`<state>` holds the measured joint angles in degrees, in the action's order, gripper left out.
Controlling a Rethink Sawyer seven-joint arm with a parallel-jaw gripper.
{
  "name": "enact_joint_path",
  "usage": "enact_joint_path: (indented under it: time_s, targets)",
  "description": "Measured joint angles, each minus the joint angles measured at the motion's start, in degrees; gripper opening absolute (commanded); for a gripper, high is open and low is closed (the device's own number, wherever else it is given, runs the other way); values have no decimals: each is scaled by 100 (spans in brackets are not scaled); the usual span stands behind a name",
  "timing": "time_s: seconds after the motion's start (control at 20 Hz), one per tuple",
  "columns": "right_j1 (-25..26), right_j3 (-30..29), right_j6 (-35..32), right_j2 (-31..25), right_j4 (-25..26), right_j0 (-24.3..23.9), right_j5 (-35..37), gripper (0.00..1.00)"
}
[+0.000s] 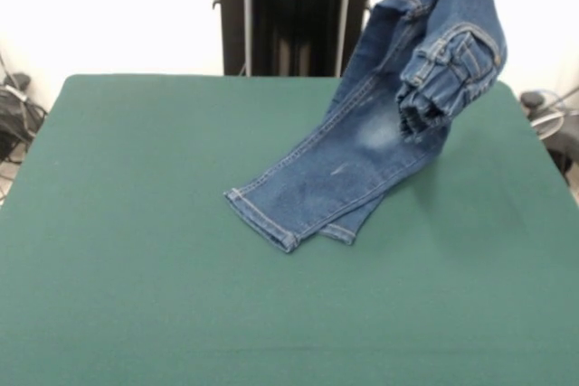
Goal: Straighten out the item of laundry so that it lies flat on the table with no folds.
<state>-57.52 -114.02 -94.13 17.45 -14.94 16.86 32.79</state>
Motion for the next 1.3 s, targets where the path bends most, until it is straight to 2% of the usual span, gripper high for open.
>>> enact_joint_path:
  time_s: [0.55,1.05,1.3]
  targets:
    - [-129,196,-740,393,5,516,525,0]
    - [-126,237,-1043,533,6,616,544,0]
    - [-93,345,-1280,676,6,934,585,0]
